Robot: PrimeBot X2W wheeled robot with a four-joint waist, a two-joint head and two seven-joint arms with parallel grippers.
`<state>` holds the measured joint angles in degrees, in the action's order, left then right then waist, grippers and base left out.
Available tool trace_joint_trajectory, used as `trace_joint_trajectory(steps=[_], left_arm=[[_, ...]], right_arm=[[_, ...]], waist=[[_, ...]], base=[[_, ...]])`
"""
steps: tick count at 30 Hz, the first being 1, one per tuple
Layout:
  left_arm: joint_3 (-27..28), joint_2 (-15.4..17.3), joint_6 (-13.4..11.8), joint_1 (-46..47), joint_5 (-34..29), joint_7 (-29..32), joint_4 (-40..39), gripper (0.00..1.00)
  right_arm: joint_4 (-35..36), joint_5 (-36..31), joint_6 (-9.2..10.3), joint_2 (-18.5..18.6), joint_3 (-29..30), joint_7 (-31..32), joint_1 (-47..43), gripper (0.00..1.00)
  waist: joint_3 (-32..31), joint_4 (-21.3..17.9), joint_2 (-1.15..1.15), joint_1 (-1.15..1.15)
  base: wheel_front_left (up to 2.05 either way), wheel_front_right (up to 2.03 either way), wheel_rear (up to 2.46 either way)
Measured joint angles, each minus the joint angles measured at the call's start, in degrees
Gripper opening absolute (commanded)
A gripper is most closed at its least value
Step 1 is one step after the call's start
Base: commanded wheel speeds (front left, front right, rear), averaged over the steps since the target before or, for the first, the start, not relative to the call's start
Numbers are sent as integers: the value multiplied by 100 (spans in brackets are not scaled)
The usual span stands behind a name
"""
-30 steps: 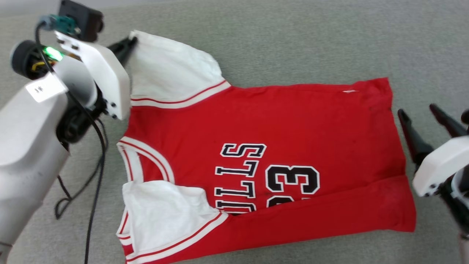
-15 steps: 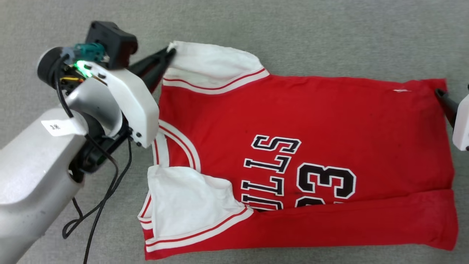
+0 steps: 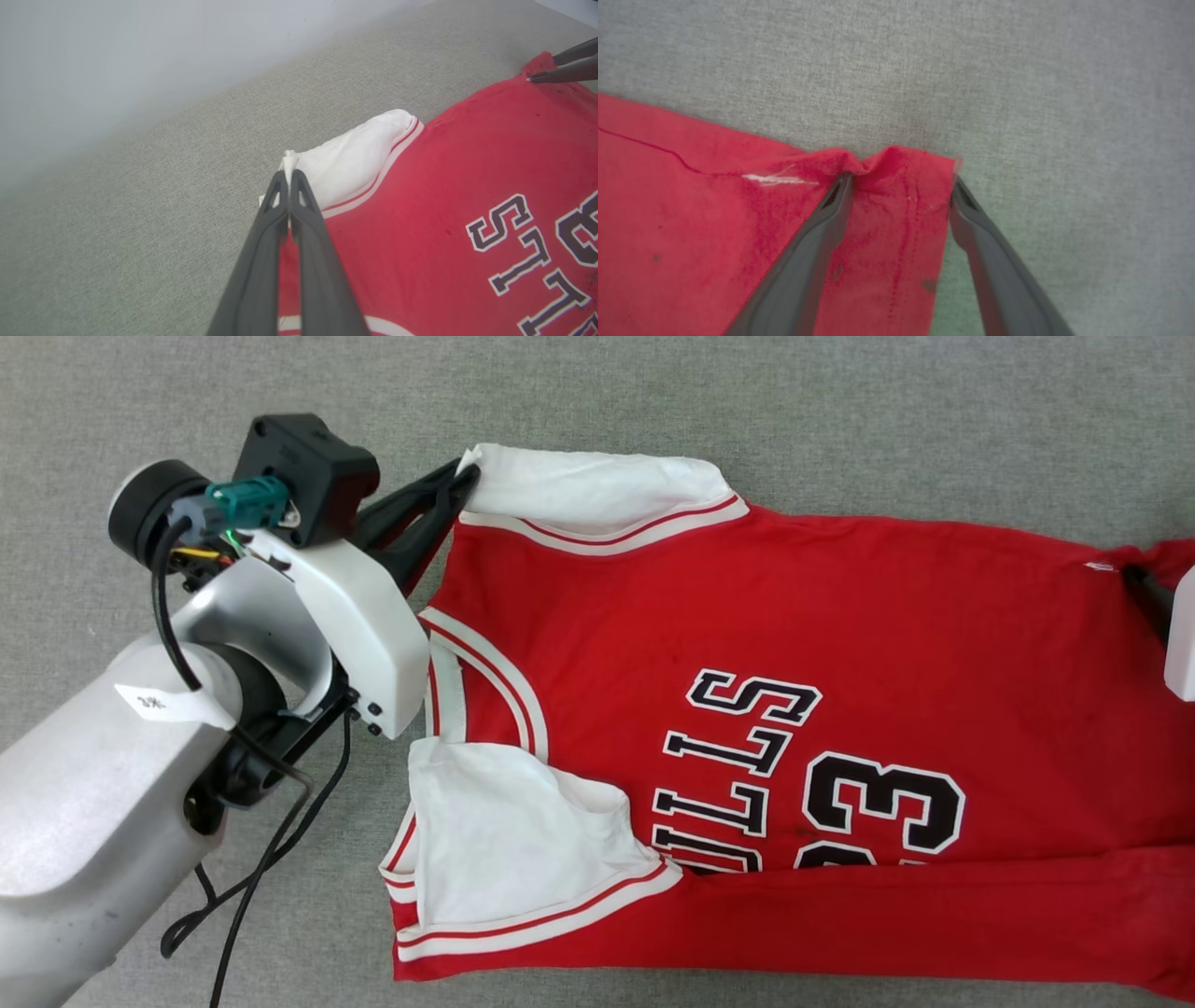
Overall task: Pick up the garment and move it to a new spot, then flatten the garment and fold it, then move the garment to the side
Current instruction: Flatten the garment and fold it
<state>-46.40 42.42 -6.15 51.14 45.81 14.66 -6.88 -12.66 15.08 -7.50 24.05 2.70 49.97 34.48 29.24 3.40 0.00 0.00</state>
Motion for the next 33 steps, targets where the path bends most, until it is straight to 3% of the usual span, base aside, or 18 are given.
trace_joint_trajectory(steps=[2, 3, 5, 21, 33], left_arm=[[-19, -2, -33, -29, -18, -11, -33, 0], [-22, -2, -42, -40, -18, -20, -42, 0], [-24, -4, -59, -53, -8, -21, -37, 0], [82, 3, -230, -588, 266, -455, 296, 0], [37, 186, -554, -1532, 549, -659, 34, 0]], right_arm=[[-59, 7, 0, 18, -13, -26, 20, 100], [-94, 10, 0, 20, -12, -59, 25, 92], [-160, 52, 0, 14, -10, -141, 44, 0], [-637, 565, -4, -88, 114, -1547, 31, 0], [-536, 1171, -4, -4, 245, -2060, -1056, 0]], waist=[[23, 23, 0, 0], [32, 32, 0, 0], [40, 41, 0, 0], [-643, -30, 0, 0], [-1514, -89, 0, -1]], base=[[0, 0, 0], [0, 0, 0], [0, 0, 0], [0, 0, 0], [0, 0, 0]])
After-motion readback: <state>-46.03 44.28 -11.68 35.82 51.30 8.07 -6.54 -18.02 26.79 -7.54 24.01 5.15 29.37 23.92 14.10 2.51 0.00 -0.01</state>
